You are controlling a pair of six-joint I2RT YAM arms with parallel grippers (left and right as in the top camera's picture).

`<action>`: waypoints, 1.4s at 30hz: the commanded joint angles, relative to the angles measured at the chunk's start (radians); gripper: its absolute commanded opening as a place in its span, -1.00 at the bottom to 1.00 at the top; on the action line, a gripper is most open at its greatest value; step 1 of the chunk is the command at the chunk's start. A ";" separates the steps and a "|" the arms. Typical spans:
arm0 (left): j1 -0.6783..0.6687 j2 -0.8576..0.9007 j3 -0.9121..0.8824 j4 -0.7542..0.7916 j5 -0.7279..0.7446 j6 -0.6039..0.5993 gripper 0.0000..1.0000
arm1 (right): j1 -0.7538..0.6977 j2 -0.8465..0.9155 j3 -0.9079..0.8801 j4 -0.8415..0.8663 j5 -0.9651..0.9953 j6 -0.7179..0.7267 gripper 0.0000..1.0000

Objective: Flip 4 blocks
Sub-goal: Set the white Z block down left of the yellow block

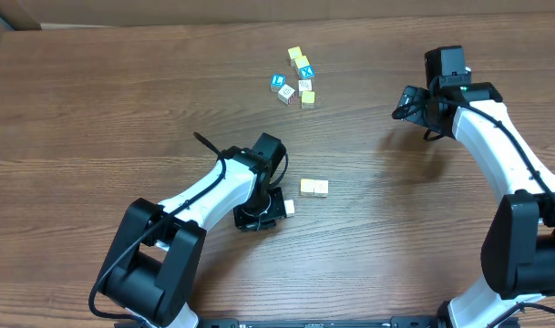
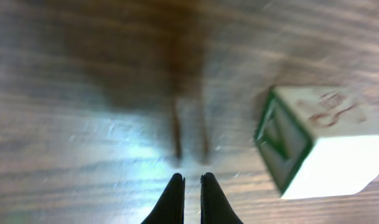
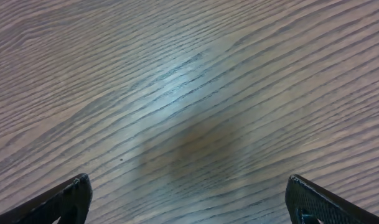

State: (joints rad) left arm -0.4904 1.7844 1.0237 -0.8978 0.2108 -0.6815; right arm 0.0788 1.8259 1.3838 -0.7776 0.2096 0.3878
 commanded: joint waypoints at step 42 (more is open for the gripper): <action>-0.107 -0.038 0.024 0.237 -0.124 -0.126 -0.92 | -0.003 -0.029 0.021 0.006 0.010 -0.003 1.00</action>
State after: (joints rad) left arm -0.5896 1.7748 1.0283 -0.6613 0.1150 -0.7910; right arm 0.0788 1.8259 1.3838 -0.7776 0.2096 0.3882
